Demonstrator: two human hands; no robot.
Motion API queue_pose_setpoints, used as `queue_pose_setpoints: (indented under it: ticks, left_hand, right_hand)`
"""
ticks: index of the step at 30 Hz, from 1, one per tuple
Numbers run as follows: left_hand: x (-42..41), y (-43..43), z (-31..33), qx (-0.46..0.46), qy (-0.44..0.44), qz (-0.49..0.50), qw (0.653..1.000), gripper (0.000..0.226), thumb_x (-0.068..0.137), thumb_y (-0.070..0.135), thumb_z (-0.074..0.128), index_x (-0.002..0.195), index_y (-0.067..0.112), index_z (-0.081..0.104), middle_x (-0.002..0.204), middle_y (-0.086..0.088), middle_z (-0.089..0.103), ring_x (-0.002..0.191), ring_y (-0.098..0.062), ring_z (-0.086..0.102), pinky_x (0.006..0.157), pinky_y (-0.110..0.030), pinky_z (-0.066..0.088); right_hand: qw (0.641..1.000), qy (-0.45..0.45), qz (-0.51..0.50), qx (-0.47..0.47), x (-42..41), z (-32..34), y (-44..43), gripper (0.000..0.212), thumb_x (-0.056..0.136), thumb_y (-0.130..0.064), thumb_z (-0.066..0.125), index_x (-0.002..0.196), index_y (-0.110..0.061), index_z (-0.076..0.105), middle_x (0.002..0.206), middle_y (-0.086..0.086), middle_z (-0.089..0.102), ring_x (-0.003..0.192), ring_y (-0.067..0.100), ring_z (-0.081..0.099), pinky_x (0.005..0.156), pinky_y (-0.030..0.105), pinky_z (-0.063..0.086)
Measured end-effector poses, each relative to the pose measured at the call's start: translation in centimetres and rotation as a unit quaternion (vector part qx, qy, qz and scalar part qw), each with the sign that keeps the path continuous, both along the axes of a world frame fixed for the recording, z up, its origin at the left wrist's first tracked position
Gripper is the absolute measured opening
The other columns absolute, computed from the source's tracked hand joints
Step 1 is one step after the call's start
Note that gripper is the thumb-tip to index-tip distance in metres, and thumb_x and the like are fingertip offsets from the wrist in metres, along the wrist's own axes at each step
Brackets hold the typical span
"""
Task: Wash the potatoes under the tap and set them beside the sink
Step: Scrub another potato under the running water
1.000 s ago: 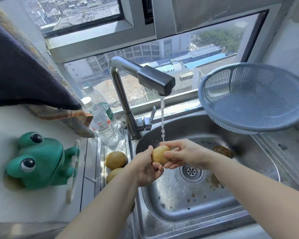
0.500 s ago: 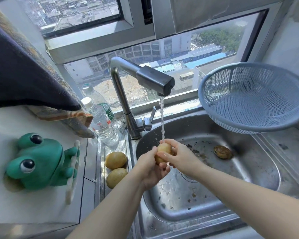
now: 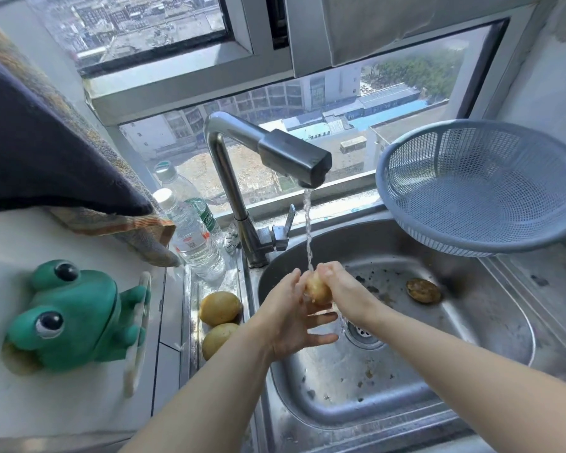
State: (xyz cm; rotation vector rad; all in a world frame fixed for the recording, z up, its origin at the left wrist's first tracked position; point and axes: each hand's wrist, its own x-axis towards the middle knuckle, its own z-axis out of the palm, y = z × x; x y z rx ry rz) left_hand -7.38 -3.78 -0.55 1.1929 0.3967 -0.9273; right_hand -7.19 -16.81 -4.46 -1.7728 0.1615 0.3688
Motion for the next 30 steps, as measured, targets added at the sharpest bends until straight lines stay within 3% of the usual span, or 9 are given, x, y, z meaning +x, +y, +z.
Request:
queue_pose_setpoints:
  ticks: [3, 7, 11, 16, 19, 21, 26, 28, 30]
  left_hand:
    - [-0.5, -0.6, -0.4, 0.037, -0.032, -0.009, 0.999, 0.049, 0.098, 0.051, 0.036, 0.131, 0.021, 0.055, 0.123, -0.009, 0.058, 0.108, -0.025, 0.055, 0.082, -0.04, 0.052]
    - [-0.9, -1.4, -1.5, 0.115, -0.127, -0.023, 0.985, 0.053, 0.1, 0.043, 0.038, 0.147, 0.046, 0.014, 0.137, 0.001, 0.051, 0.121, -0.022, 0.052, 0.091, -0.04, 0.05]
    - [-0.9, -2.3, -2.3, 0.155, -0.192, 0.04, 0.968, 0.035, 0.099, 0.051, 0.032, 0.133, 0.039, 0.034, 0.124, 0.008, 0.056, 0.11, -0.012, 0.056, 0.09, -0.04, 0.051]
    - [0.3, -2.8, -3.1, 0.274, -0.229, 0.129, 0.925, 0.035, 0.095, 0.055, 0.032, 0.1, 0.031, 0.056, 0.105, 0.0, 0.062, 0.097, -0.017, 0.059, 0.085, -0.038, 0.049]
    - [1.3, -2.0, -2.4, 0.209, -0.128, 0.149, 0.958, 0.041, 0.102, 0.042, 0.027, 0.098, 0.023, 0.063, 0.107, -0.009, 0.065, 0.08, -0.018, 0.057, 0.061, -0.03, 0.043]
    - [1.0, -2.1, -1.9, 0.162, -0.089, 0.123, 0.975, 0.036, 0.102, 0.038, 0.031, 0.107, 0.024, 0.064, 0.118, -0.006, 0.064, 0.09, -0.019, 0.056, 0.07, -0.032, 0.041]
    - [-1.0, -2.8, -2.6, 0.109, -0.191, 0.045, 0.974, 0.048, 0.1, 0.033, 0.044, 0.145, 0.03, 0.027, 0.128, 0.011, 0.047, 0.106, -0.004, 0.051, 0.092, -0.028, 0.042]
    - [-1.3, -2.8, -3.0, 0.11, -0.223, 0.06, 0.967, 0.055, 0.097, 0.026, 0.053, 0.145, 0.026, 0.027, 0.124, 0.013, 0.051, 0.104, -0.002, 0.054, 0.086, -0.019, 0.045]
    - [-1.3, -2.9, -3.3, 0.125, -0.25, 0.092, 0.956, 0.044, 0.093, 0.018, 0.06, 0.133, 0.022, 0.042, 0.112, 0.011, 0.058, 0.093, 0.002, 0.06, 0.071, -0.01, 0.047]
  right_hand:
    - [0.998, 0.031, -0.05, 0.012, 0.4, 0.4, 0.7, 0.035, 0.103, -0.037, 0.024, 0.102, -0.017, 0.053, 0.098, 0.003, 0.056, 0.091, 0.014, 0.053, 0.088, 0.031, 0.04]
    - [0.991, 0.083, -0.087, 0.057, 0.4, 0.6, 1.4, 0.034, 0.104, -0.034, 0.022, 0.113, -0.017, 0.05, 0.109, 0.008, 0.057, 0.094, 0.014, 0.052, 0.083, 0.029, 0.037]
    - [0.985, 0.098, -0.107, 0.098, 0.1, 0.4, 2.2, 0.032, 0.103, -0.031, 0.025, 0.124, -0.015, 0.044, 0.096, -0.004, 0.057, 0.085, 0.005, 0.053, 0.065, 0.019, 0.038]
    - [0.984, 0.086, -0.113, 0.104, -1.2, 0.0, 2.4, 0.032, 0.102, -0.035, 0.034, 0.126, -0.016, 0.042, 0.107, -0.003, 0.058, 0.098, 0.008, 0.053, 0.076, 0.023, 0.039]
    - [0.986, 0.094, -0.096, 0.104, -2.0, -0.2, 2.4, 0.031, 0.101, -0.034, 0.038, 0.126, -0.018, 0.042, 0.118, 0.0, 0.055, 0.105, 0.011, 0.049, 0.082, 0.023, 0.036]
    - [0.978, 0.112, -0.117, 0.134, -1.9, -0.2, 2.2, 0.031, 0.1, -0.034, 0.04, 0.126, -0.017, 0.044, 0.116, 0.001, 0.057, 0.107, 0.012, 0.051, 0.084, 0.024, 0.036]
    - [0.942, 0.158, -0.201, 0.216, -0.9, -0.7, 1.6, 0.037, 0.101, -0.038, 0.038, 0.12, -0.011, 0.055, 0.114, 0.01, 0.065, 0.101, 0.02, 0.06, 0.079, 0.031, 0.042]
    - [0.919, 0.185, -0.24, 0.252, -1.1, -1.0, 2.0, 0.039, 0.1, -0.042, 0.038, 0.115, -0.014, 0.06, 0.111, 0.009, 0.066, 0.097, 0.018, 0.06, 0.077, 0.031, 0.044]
    - [0.886, 0.208, -0.284, 0.301, -1.0, -1.5, 2.7, 0.039, 0.096, -0.048, 0.042, 0.106, -0.017, 0.064, 0.11, 0.007, 0.066, 0.101, 0.02, 0.062, 0.094, 0.039, 0.047]
